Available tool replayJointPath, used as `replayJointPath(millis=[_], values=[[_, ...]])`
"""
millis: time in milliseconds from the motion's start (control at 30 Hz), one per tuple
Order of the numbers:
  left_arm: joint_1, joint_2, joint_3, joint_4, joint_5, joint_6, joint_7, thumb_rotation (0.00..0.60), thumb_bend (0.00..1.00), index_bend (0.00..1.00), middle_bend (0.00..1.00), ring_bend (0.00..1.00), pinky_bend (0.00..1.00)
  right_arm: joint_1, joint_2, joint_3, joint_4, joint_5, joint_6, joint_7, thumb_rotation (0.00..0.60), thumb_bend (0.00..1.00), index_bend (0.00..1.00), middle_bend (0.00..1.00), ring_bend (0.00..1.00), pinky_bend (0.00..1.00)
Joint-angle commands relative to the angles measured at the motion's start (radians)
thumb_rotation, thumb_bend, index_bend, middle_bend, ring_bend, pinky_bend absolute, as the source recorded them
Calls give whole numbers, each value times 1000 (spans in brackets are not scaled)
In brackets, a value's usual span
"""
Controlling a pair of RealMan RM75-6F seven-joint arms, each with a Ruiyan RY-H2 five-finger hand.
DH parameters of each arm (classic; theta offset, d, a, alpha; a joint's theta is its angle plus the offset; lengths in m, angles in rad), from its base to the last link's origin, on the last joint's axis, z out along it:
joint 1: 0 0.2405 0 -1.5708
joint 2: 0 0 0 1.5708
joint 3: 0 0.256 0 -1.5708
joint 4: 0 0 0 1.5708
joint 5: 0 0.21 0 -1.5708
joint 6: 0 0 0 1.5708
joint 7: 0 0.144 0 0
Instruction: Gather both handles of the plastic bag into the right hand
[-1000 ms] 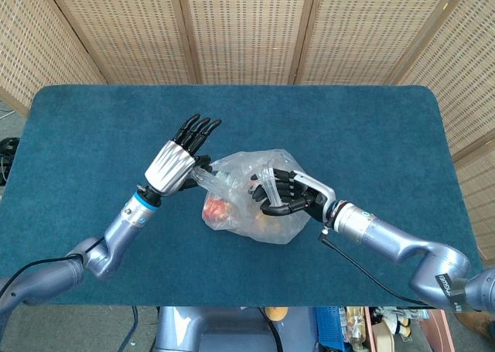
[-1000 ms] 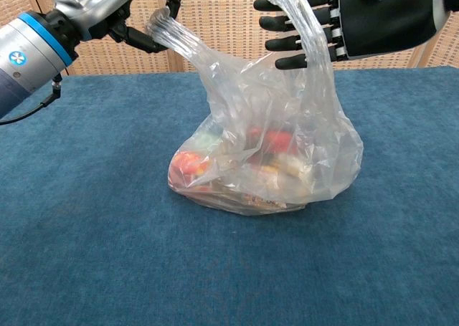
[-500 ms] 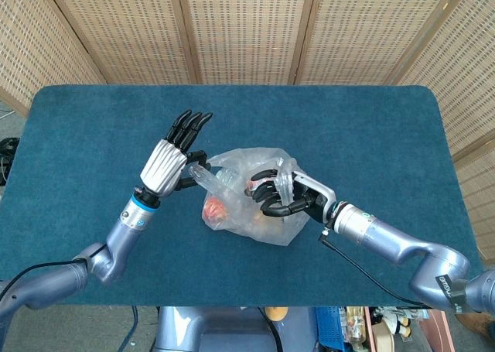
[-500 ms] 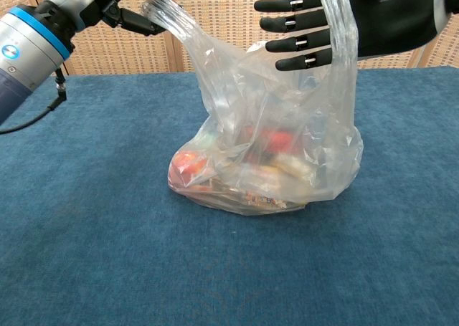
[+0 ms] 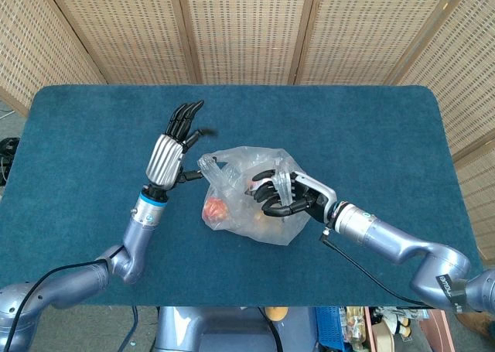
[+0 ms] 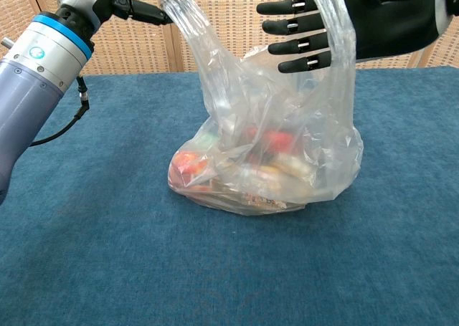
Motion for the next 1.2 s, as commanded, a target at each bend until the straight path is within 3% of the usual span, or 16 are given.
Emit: replayJointPath(millis=[33, 567, 1200], values=[[-28, -33, -32, 53, -3, 32, -49, 600, 171, 0, 0, 0, 0, -2, -2, -2, 3, -1, 1, 2, 600, 47, 283, 440, 370, 353], [-71, -3, -26, 89, 60, 102, -52, 600, 150, 0, 0, 0, 0, -14, -15, 1, 17, 11, 25, 16, 600, 46, 292, 441, 351, 353], [-81, 113, 4, -70, 92, 80, 114, 600, 149, 0, 0, 0, 0, -12, -16, 104, -63, 105, 29, 83, 600, 87, 291, 440, 366, 411]])
